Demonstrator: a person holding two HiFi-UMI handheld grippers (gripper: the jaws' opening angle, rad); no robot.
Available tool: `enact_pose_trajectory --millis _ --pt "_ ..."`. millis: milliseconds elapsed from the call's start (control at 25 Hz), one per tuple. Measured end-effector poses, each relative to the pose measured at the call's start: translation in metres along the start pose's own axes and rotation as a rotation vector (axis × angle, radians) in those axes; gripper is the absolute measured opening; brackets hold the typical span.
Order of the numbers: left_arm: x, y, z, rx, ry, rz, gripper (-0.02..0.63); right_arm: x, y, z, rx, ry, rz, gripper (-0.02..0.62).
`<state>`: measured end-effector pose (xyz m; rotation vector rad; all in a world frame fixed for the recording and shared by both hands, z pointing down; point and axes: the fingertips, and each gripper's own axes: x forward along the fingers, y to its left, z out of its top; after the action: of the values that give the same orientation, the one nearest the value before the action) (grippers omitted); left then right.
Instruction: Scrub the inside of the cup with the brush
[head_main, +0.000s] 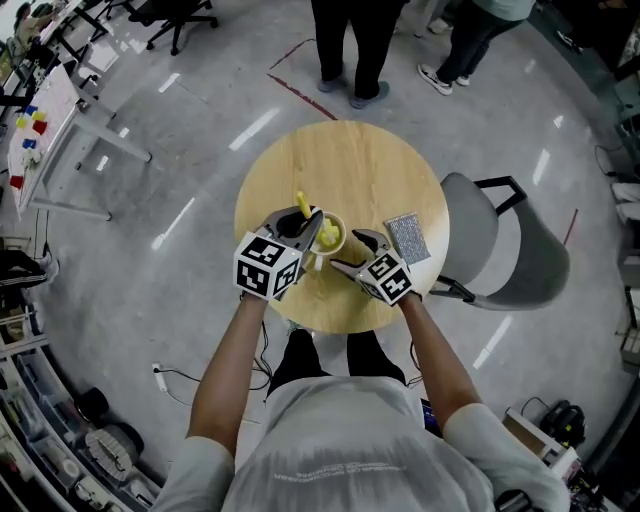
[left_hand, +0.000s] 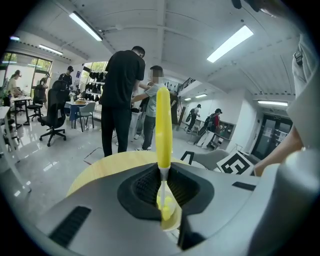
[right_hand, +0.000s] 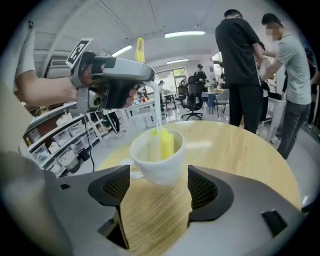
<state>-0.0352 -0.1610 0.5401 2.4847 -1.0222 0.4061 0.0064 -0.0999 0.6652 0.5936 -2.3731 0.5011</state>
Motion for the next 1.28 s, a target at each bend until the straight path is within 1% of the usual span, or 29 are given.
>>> enact_pose_trajectory --millis 200,320,400,520,720,960,1080,1200,1280 --pt "0.009 0.007 0.002 0.021 0.001 0.008 0.049 0.018 -0.002 0.010 -0.150 0.045 0.075 0.369" --pt "0.014 0.007 0.005 0.065 -0.002 0.017 0.049 0.021 -0.002 0.010 -0.175 0.053 0.085 0.372" --pt "0.014 0.005 0.008 0.098 -0.005 0.023 0.049 0.021 -0.003 0.011 -0.163 0.045 0.071 0.371" --pt "0.010 0.004 0.016 0.121 -0.022 0.034 0.049 0.021 -0.004 0.011 -0.129 0.024 0.038 0.371" --pt "-0.005 0.002 0.040 0.130 -0.070 0.043 0.049 0.021 -0.003 0.009 -0.083 0.006 -0.003 0.371" --pt "-0.031 -0.004 0.066 0.131 -0.139 0.042 0.049 0.024 -0.003 0.011 -0.080 0.026 -0.024 0.371" --pt "-0.042 -0.009 0.063 0.116 -0.135 0.027 0.049 0.024 -0.002 0.012 -0.067 0.027 -0.057 0.371" --pt "-0.044 -0.006 0.044 0.061 -0.117 0.015 0.049 0.024 0.004 0.013 -0.029 0.016 -0.089 0.370" --pt "-0.038 -0.001 0.029 0.024 -0.114 0.022 0.049 0.024 0.006 0.013 -0.009 0.007 -0.099 0.370"
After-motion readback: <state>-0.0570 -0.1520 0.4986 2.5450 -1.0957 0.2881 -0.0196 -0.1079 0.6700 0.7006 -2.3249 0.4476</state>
